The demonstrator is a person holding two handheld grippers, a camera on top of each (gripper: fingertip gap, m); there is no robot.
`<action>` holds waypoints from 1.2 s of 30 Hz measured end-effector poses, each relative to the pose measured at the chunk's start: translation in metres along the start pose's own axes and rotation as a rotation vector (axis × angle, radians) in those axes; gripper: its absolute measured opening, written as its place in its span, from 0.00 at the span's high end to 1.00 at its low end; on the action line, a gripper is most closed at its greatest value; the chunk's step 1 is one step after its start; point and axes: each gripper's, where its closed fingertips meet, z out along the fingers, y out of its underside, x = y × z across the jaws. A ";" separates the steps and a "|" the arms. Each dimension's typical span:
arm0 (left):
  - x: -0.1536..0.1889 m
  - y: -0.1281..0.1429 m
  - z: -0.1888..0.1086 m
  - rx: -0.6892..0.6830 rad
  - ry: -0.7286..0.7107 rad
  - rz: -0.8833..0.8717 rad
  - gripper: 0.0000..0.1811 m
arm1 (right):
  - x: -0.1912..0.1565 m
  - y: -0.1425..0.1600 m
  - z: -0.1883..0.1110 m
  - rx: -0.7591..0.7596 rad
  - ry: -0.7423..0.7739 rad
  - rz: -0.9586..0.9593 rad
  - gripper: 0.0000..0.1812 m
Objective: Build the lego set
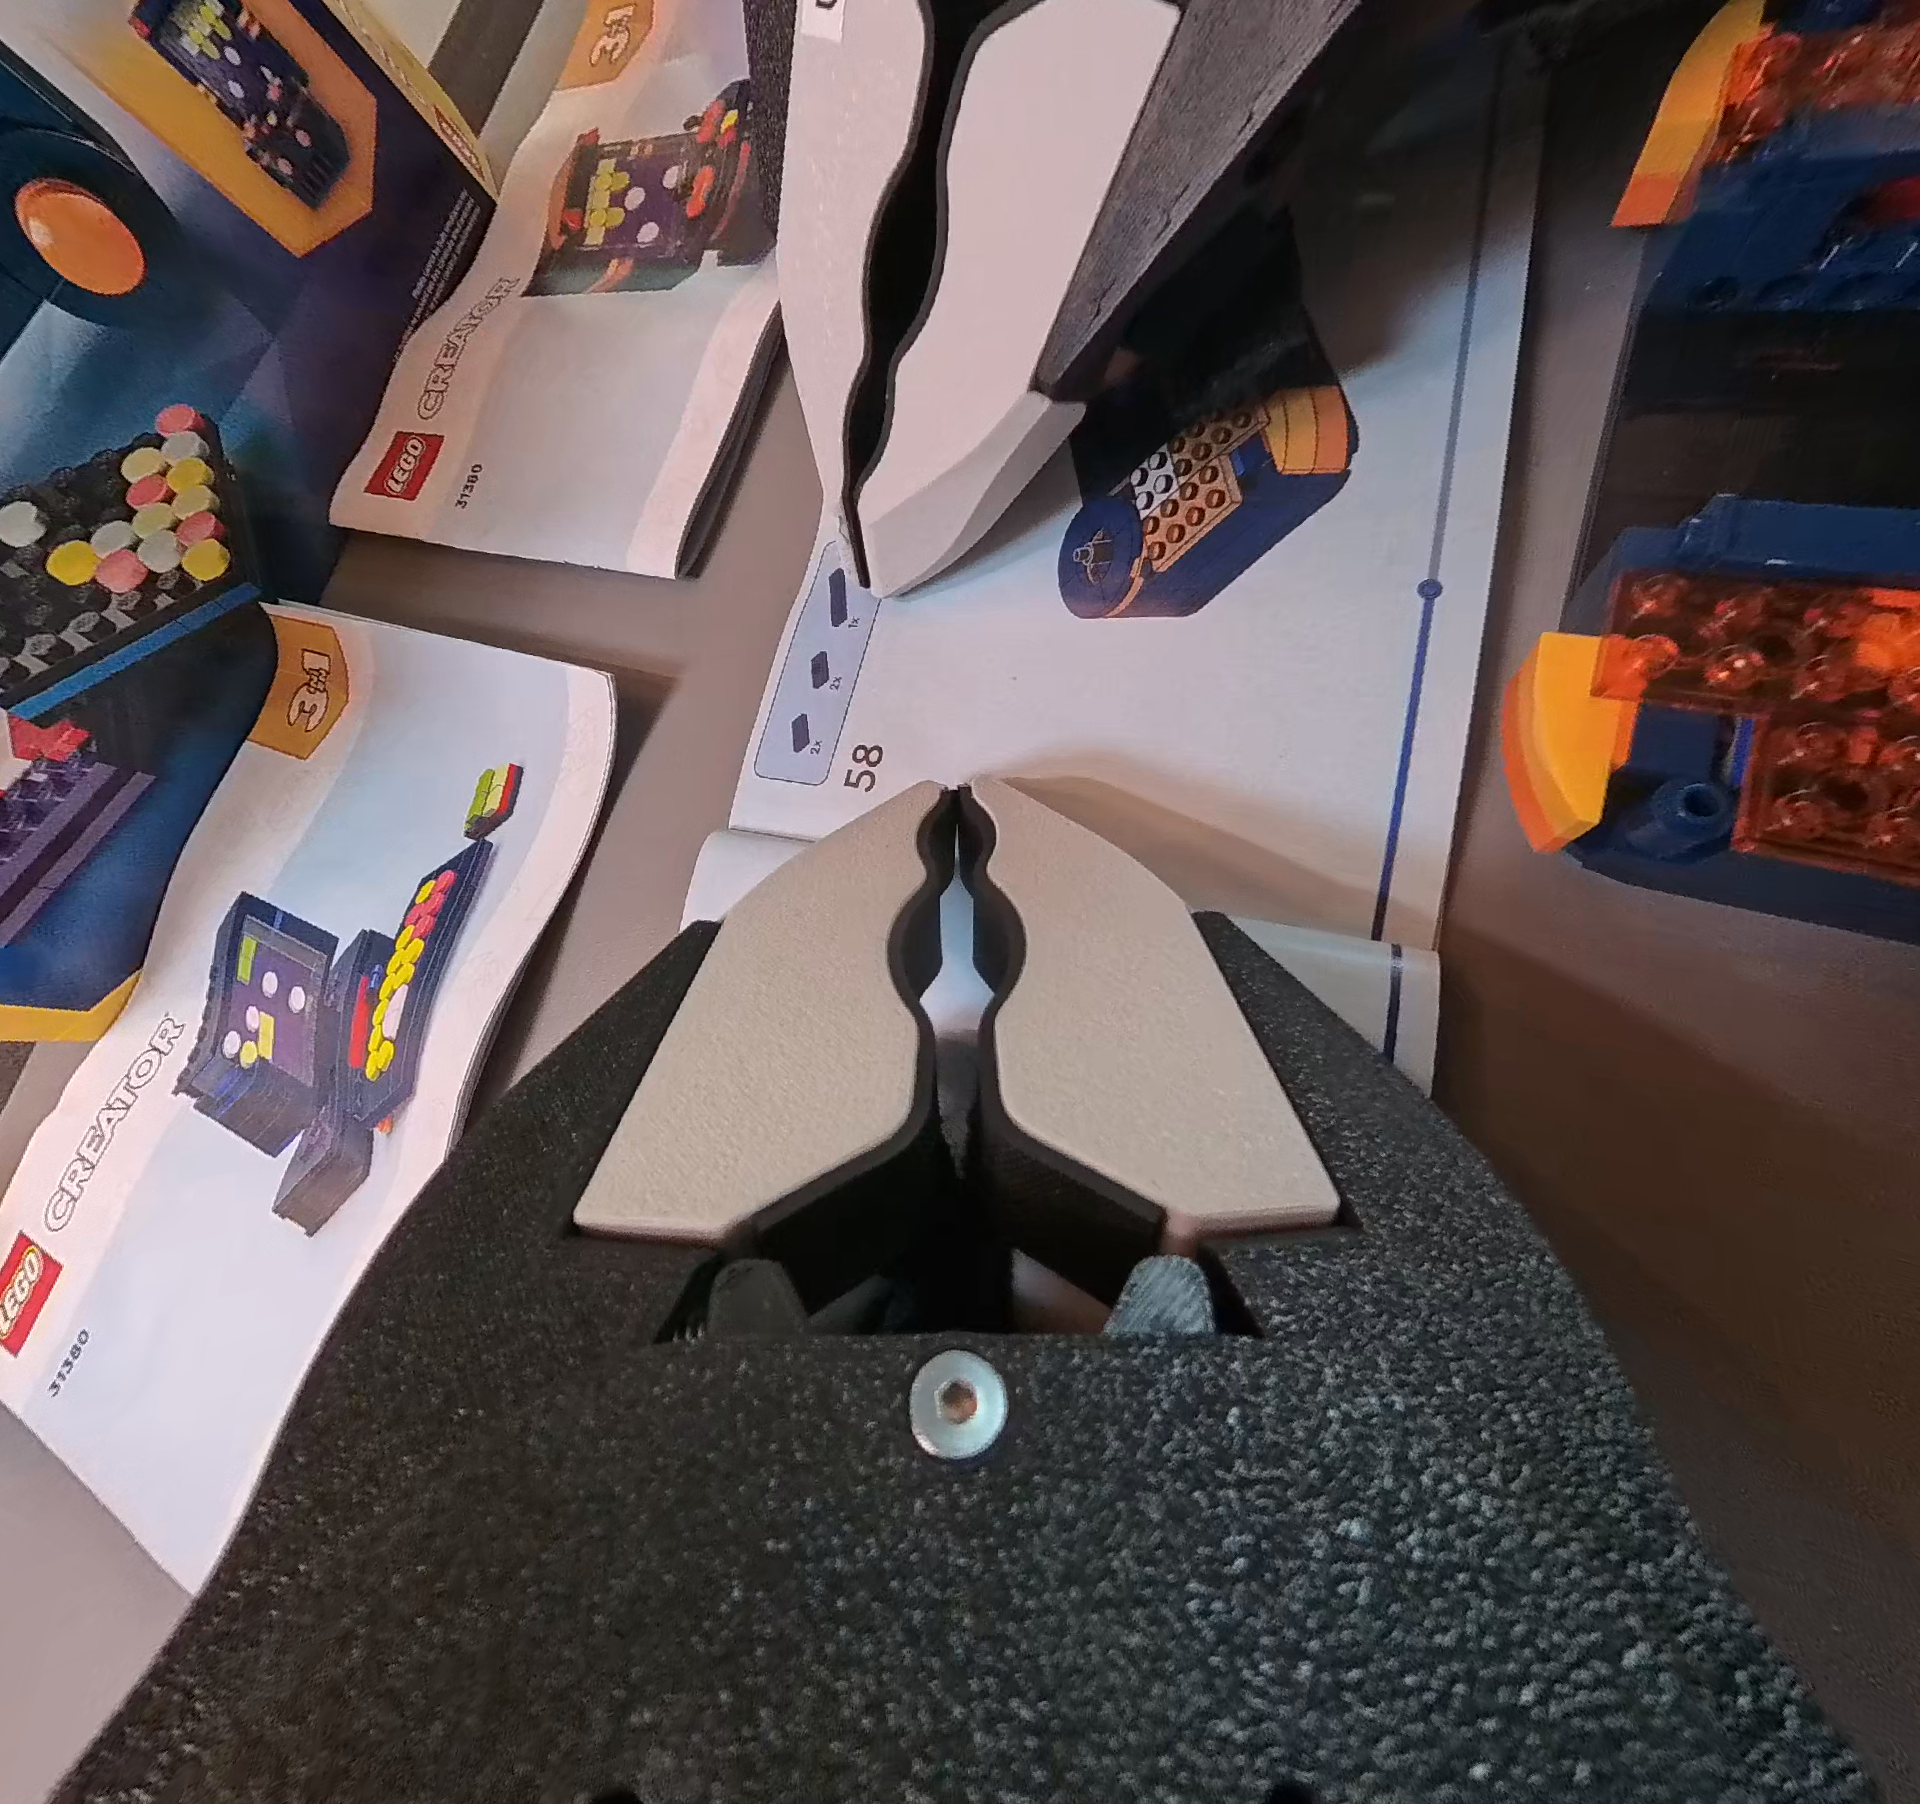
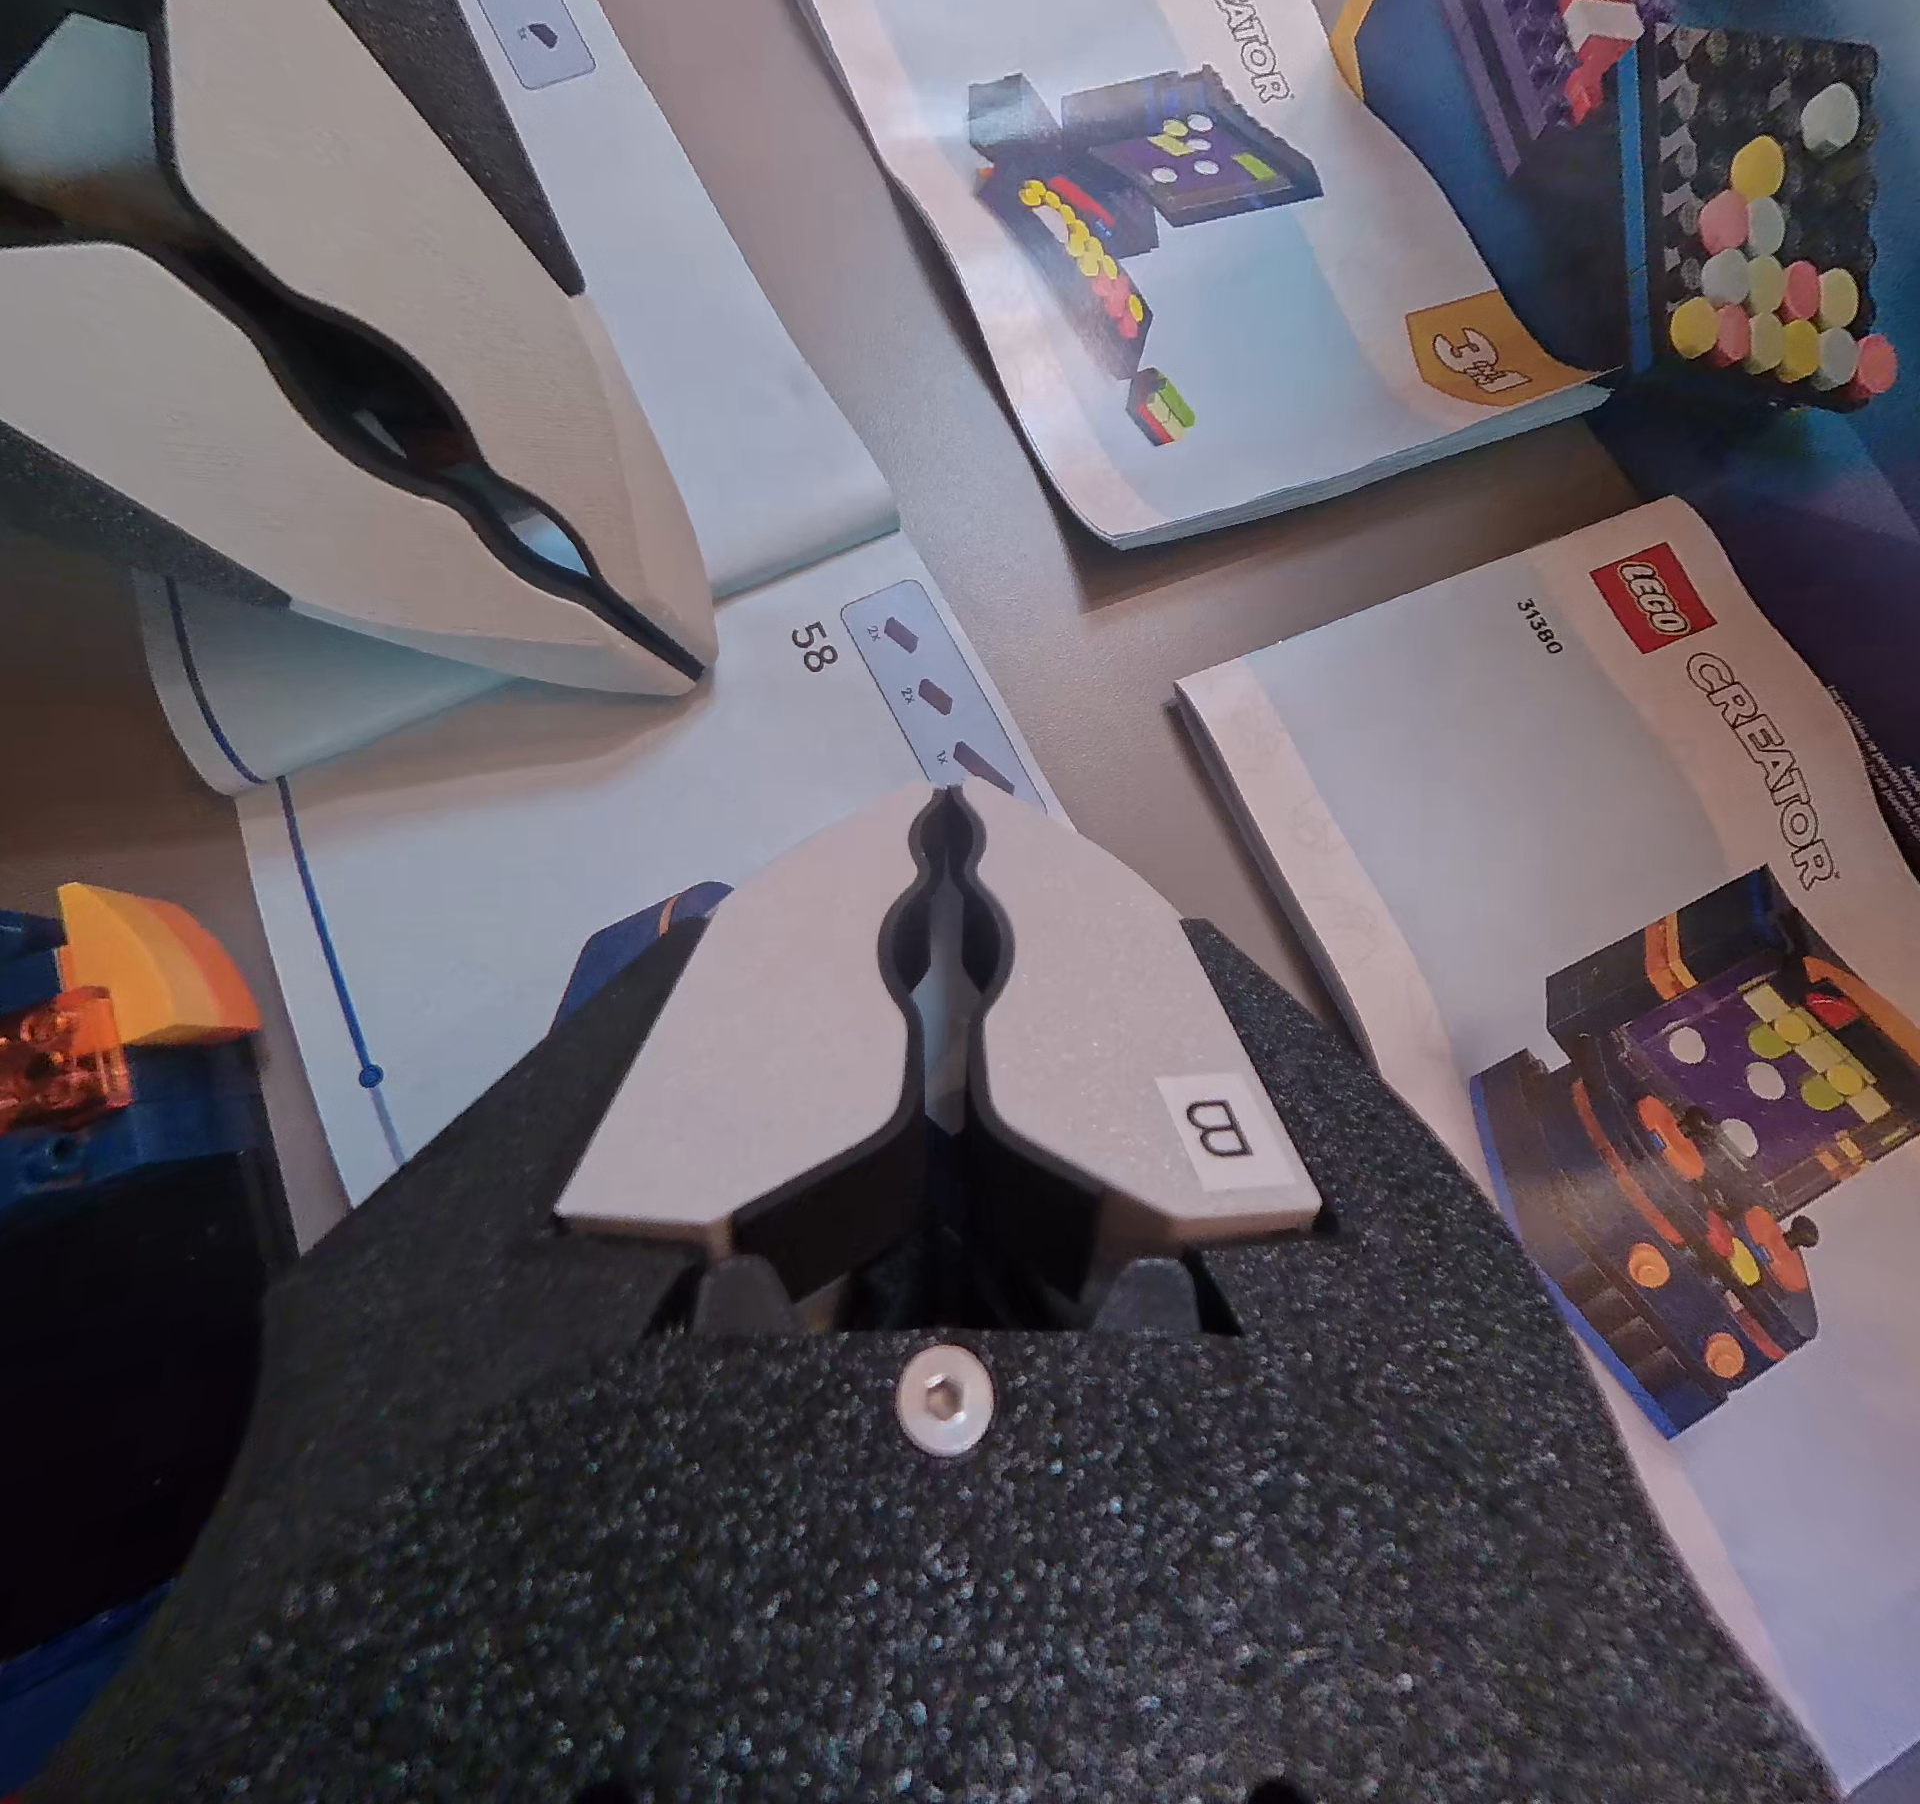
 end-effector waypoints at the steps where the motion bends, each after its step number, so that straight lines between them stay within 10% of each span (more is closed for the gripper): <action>1: 0.000 0.000 0.000 0.000 0.000 0.000 1.00 | 0.000 0.000 0.000 0.000 -0.001 0.001 1.00; 36: 0.000 0.000 0.000 0.000 0.007 -0.007 1.00 | -0.002 -0.001 0.000 0.002 -0.016 -0.011 1.00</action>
